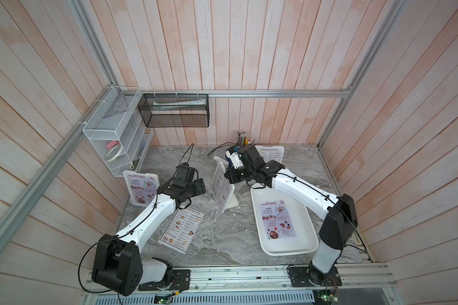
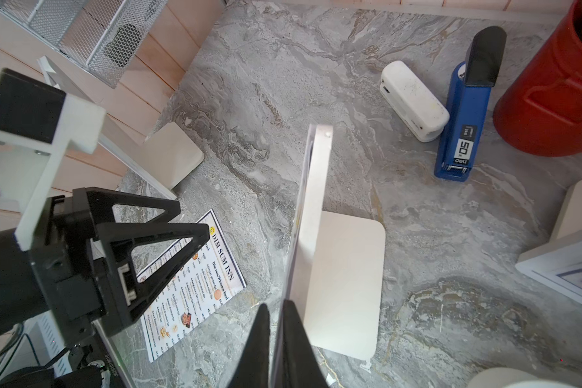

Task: Replace the menus in the menu holders
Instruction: Take out the menu from the menu holder.

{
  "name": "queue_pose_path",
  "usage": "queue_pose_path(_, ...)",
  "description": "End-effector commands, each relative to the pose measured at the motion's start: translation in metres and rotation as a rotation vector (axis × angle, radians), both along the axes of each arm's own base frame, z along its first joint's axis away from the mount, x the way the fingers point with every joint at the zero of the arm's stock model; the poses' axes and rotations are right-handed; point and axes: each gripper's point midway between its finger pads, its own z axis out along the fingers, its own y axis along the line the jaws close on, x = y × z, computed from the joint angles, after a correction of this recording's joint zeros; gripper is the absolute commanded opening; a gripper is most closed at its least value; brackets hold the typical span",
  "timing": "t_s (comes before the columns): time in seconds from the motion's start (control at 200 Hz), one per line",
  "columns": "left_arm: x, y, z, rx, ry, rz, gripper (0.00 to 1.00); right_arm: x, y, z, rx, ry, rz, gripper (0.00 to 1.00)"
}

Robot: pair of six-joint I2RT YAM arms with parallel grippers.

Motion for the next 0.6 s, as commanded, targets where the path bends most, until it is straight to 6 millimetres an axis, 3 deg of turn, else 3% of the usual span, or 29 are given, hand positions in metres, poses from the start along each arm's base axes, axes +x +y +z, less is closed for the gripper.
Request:
queue_pose_path(0.0, 0.004, 0.004, 0.024, 0.004, -0.053, 0.01, 0.76, -0.002, 0.002, -0.013, -0.008, 0.034, 0.011, 0.09)
queue_pose_path(0.36, 0.003, 0.003, 0.023, -0.002, -0.051, 0.01, 0.76, -0.002, 0.006, 0.025, 0.101, 0.005, 0.014, 0.08)
queue_pose_path(0.595, 0.003, 0.002, 0.023, -0.009, -0.051, 0.013, 0.76, -0.004, 0.007, 0.034, 0.151, 0.019, 0.029, 0.08)
